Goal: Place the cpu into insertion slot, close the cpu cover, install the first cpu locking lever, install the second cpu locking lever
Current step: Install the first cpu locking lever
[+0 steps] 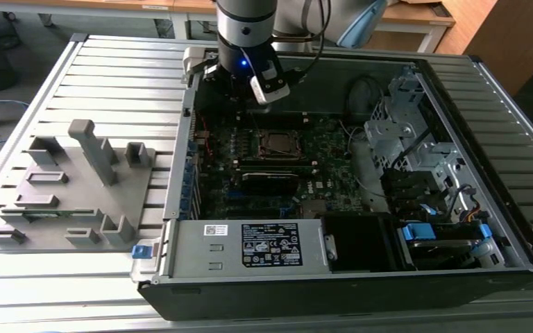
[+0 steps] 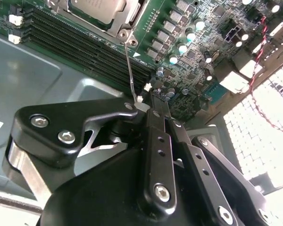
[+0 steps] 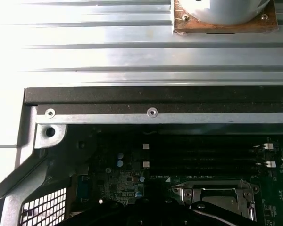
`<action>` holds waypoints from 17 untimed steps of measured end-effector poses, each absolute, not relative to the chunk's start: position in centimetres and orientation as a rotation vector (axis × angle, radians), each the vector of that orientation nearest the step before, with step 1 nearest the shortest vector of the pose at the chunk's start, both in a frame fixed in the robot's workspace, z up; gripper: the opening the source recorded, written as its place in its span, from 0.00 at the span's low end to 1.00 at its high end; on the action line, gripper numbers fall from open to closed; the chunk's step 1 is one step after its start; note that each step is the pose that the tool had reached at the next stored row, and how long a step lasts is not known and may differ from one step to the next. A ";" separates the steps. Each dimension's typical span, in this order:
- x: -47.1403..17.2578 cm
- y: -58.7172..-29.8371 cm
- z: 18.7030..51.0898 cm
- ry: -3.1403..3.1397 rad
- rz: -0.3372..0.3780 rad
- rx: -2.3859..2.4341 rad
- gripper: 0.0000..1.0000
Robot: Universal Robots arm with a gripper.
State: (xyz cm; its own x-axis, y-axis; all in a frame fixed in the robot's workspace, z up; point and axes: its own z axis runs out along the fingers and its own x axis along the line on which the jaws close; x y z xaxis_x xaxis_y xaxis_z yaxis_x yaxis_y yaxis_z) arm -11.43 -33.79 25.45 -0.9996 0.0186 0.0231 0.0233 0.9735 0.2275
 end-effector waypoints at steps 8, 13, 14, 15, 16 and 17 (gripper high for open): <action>-10.6 -33.7 25.4 -3.100 -0.358 -0.033 0.11; -9.6 -33.7 25.4 -3.100 -0.358 -0.033 0.11; -9.4 -33.7 25.4 -3.100 -0.358 -0.033 0.11; -9.2 -33.7 25.4 -3.100 -0.358 -0.033 0.11; -9.0 -33.7 25.4 -3.100 -0.358 -0.033 0.11; -8.8 -33.7 25.4 -3.100 -0.358 -0.033 0.11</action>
